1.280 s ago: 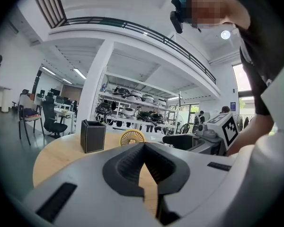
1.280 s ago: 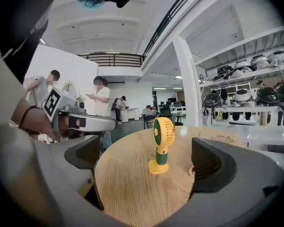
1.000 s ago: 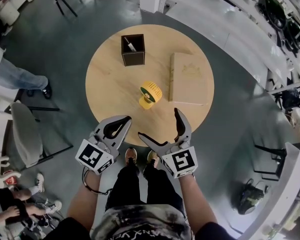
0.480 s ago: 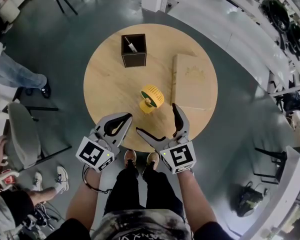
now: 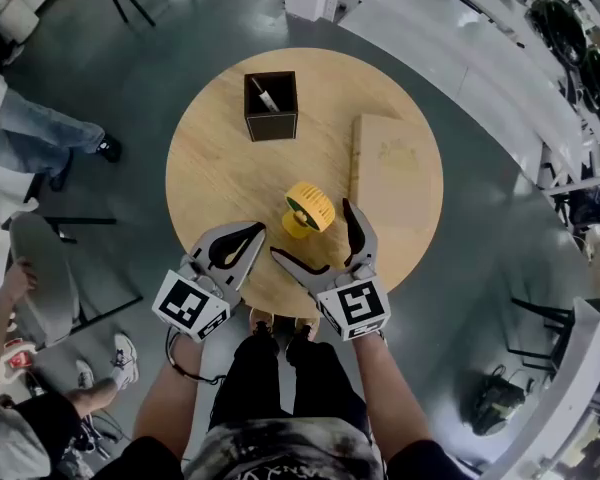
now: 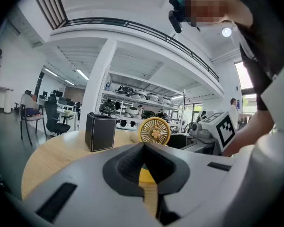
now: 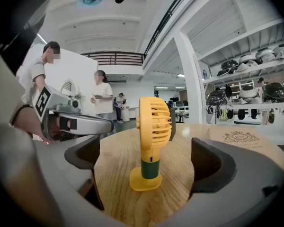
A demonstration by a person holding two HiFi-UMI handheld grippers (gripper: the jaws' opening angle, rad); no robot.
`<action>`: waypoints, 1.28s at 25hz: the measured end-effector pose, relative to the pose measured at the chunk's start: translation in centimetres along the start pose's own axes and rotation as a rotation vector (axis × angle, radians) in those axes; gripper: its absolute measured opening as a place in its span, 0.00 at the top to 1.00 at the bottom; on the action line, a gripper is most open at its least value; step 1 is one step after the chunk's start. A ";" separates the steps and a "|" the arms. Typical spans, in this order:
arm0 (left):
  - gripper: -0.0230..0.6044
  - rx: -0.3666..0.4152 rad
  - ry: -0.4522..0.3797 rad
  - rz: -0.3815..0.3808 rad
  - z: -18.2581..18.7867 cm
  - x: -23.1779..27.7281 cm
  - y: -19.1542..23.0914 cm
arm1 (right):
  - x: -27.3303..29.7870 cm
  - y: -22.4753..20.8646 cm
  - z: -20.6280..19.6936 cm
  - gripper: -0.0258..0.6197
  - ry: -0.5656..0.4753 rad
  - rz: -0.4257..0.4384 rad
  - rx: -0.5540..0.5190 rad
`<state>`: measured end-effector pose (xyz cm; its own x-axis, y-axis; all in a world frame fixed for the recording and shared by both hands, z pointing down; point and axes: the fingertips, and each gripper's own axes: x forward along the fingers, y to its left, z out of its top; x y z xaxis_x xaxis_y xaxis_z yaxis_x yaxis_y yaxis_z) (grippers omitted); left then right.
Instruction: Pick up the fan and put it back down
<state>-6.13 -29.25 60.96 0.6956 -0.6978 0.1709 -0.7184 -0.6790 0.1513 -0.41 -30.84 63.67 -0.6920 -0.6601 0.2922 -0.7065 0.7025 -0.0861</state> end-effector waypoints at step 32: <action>0.94 -0.021 0.002 -0.008 0.4 1.1 1.8 | 1.7 -1.6 0.8 0.68 -0.050 -0.096 -0.058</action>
<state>-6.63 -31.33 61.03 0.7009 -0.6922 0.1717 -0.7132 -0.6794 0.1726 -0.58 -33.25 63.49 -0.6290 -0.7367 0.2482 -0.7612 0.6485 -0.0046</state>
